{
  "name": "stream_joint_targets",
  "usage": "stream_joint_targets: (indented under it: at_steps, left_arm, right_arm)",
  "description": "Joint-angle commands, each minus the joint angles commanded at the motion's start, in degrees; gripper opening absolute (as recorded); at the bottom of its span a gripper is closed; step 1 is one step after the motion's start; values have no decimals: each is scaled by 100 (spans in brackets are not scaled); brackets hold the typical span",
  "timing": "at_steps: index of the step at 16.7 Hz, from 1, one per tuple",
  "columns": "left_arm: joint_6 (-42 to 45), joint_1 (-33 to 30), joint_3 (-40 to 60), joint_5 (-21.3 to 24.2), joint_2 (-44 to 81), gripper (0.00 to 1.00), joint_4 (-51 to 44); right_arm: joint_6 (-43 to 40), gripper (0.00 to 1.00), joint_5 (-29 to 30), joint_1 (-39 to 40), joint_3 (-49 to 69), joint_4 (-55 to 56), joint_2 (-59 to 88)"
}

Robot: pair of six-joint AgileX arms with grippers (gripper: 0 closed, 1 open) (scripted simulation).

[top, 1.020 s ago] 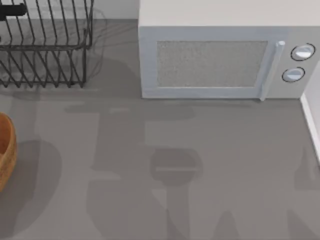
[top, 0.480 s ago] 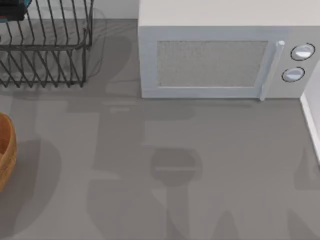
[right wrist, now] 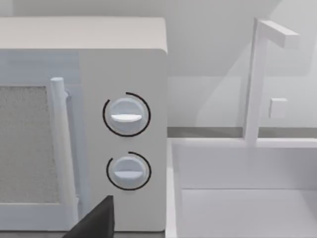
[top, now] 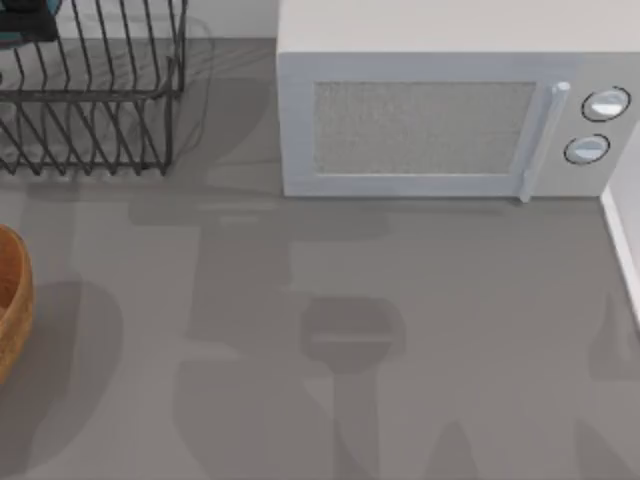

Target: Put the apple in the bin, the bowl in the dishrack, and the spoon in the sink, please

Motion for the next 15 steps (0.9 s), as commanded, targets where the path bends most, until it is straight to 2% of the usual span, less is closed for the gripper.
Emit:
stream_joint_targets:
  at_steps: [3, 6, 15]
  left_arm:
    - [-9, -19, -197, -19, -354, 100, -177]
    - [-15, -50, -651, -74, -1232, 100, -586]
    - [149, -214, -3110, -335, -5821, 100, -2811]
  right_arm:
    - [0, 100, 0, 0, 0, 0, 0]
    - [0, 100, 0, 0, 0, 0, 0]
    - [0, 100, 0, 0, 0, 0, 0]
